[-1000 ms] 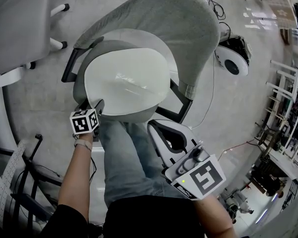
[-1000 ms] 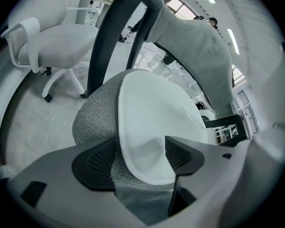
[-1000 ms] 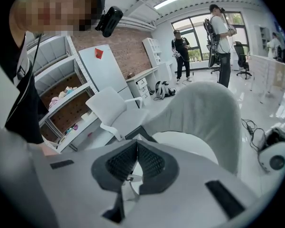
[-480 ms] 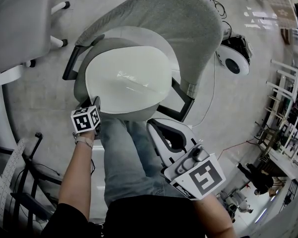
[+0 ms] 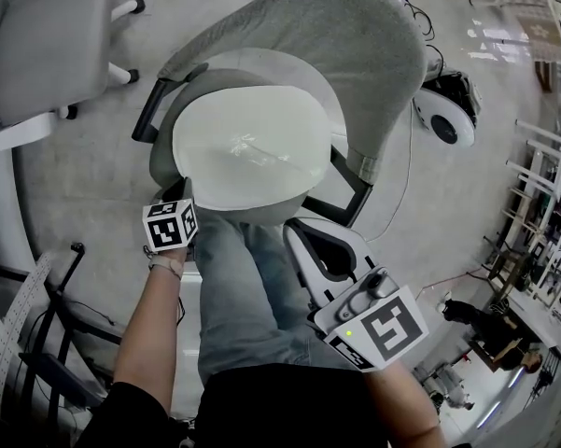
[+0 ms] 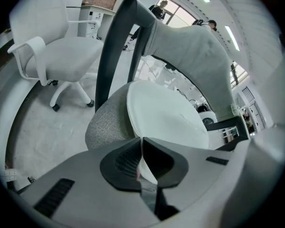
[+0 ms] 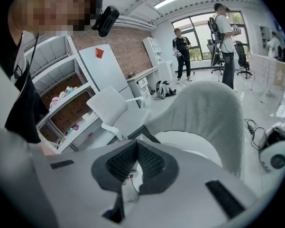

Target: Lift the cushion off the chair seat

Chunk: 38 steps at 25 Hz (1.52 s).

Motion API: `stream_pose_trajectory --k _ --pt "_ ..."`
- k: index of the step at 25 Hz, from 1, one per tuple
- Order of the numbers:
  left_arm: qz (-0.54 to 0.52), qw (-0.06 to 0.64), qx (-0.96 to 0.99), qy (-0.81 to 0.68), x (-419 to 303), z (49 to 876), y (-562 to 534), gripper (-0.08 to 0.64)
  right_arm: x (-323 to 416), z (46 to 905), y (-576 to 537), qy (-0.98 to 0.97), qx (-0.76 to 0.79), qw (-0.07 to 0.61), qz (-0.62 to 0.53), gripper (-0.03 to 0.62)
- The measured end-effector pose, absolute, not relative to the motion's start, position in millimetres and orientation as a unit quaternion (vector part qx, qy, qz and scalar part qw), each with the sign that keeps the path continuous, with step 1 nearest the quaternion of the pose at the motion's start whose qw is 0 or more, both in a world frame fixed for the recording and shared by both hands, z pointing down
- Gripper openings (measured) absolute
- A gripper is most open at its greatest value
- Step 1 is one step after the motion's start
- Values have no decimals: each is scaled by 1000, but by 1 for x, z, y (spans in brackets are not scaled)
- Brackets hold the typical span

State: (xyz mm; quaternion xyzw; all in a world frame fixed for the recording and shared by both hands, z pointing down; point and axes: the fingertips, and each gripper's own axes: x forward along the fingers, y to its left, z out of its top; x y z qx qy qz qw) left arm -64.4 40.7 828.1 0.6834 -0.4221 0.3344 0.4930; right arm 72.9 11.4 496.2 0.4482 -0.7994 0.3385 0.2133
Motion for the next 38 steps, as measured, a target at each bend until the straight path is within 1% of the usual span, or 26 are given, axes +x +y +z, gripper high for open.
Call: stream_pose_trajectory --k 14,27,38 --pt "300 472 702 -442 -83 765 31 25 62 482 6 -807 438 211 334 11" --pt "281 431 727 -455 -96 688 26 23 44 464 0 -830 412 203 317 9" --pt "276 377 761 -449 -88 604 18 25 36 448 -4 -844 409 193 288 9"
